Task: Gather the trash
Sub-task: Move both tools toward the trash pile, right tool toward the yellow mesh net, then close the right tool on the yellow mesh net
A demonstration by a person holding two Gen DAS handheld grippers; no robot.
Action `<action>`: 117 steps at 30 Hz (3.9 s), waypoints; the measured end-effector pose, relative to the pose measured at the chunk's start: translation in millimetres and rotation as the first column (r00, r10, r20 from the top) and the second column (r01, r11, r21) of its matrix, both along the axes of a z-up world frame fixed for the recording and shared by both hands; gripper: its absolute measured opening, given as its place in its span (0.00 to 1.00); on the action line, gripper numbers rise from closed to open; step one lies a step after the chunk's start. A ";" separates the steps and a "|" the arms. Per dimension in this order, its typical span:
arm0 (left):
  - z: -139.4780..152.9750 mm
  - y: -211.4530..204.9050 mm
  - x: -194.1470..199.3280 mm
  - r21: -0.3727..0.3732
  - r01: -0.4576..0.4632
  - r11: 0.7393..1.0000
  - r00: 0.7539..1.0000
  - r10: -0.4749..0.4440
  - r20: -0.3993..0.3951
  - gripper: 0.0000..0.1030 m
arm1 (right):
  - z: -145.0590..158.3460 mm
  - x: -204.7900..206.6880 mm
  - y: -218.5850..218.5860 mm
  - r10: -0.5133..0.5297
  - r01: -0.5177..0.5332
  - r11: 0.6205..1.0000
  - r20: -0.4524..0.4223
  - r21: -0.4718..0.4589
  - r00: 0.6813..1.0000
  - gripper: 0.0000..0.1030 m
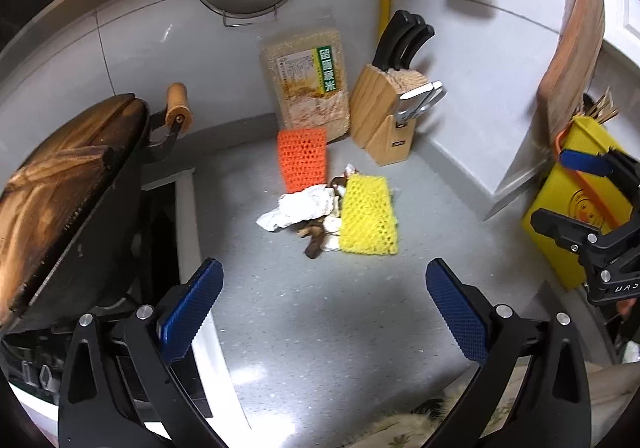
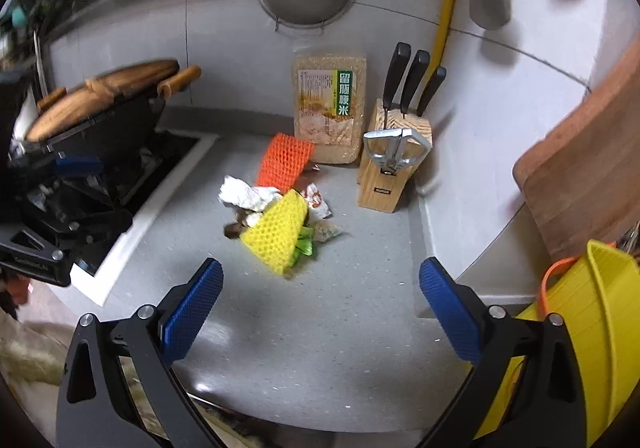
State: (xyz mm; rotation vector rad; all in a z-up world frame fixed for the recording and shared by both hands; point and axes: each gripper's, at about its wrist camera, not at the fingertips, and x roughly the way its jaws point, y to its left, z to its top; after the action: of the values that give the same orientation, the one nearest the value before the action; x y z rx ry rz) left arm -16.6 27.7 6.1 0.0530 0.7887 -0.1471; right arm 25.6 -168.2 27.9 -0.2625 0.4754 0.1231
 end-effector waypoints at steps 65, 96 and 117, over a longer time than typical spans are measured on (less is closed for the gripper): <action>-13.2 6.6 41.6 0.093 -0.129 0.987 0.986 0.138 -0.089 0.97 | -13.1 106.1 -13.4 0.178 -0.172 0.983 -0.121 0.056 0.977 0.91; -18.3 -6.3 45.8 0.092 -0.117 0.989 0.987 0.126 -0.099 0.97 | -17.1 107.0 -29.0 0.163 -0.155 0.986 -0.145 0.065 0.976 0.91; -17.7 2.2 11.0 0.106 -0.178 0.978 0.978 0.188 -0.095 0.97 | -67.9 216.8 17.5 0.234 -0.229 0.972 -0.338 0.056 0.912 0.63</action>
State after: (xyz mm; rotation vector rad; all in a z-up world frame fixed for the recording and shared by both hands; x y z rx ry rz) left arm -5.6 29.9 -11.6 0.0643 0.9008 0.0636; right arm 242.4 -150.7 -40.1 -0.2833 0.7900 0.4096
